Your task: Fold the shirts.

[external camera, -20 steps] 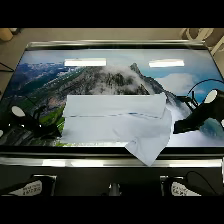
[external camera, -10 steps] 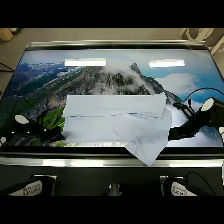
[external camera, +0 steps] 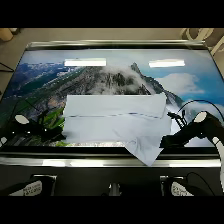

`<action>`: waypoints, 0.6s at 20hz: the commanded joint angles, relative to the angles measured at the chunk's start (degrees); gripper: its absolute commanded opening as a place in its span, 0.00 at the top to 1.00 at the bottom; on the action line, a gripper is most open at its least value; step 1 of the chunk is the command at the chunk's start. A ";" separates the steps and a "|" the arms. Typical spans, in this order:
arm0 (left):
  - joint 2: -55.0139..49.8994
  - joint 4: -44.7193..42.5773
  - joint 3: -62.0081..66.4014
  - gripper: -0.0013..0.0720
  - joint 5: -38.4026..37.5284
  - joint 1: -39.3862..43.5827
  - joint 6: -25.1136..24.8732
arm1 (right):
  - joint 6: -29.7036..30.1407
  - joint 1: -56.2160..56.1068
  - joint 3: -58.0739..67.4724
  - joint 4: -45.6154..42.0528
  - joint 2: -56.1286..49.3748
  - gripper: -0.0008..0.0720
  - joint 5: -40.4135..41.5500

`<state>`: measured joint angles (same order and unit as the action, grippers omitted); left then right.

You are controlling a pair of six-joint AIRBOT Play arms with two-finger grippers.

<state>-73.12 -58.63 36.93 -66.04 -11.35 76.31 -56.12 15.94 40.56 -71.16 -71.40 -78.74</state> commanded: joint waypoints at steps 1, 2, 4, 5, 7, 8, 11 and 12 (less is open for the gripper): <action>0.04 0.22 0.00 0.95 -0.37 0.02 -0.09 | -1.49 -0.04 -3.78 2.93 0.15 0.27 5.01; 0.04 0.22 0.00 0.95 -0.37 0.02 -0.09 | -1.46 -0.04 -4.59 3.61 0.15 0.27 6.27; 0.04 0.26 0.07 0.95 -0.55 0.02 -0.09 | -1.51 -0.04 -5.75 4.50 0.15 0.42 7.28; 0.11 0.26 0.07 0.95 -0.50 0.02 -0.11 | -1.51 -0.04 -5.92 4.52 0.15 0.52 7.26; 0.11 0.26 0.09 0.95 -0.39 0.02 -0.13 | -1.49 -0.04 -5.86 4.66 0.33 0.97 7.13; 0.17 0.48 0.11 0.95 -0.37 0.02 -1.07 | -0.44 -0.04 -5.55 4.76 0.81 0.97 7.15; 2.80 3.76 1.88 0.95 -0.87 0.02 -4.61 | 3.04 -0.04 -0.66 4.79 3.23 0.97 4.74; 4.35 4.48 3.39 0.95 -0.94 0.02 -4.57 | 3.48 -0.04 2.05 4.79 4.22 0.97 3.93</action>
<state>-71.24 -56.73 38.24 -66.65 -11.35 73.73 -54.96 15.92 38.37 -66.72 -69.12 -73.06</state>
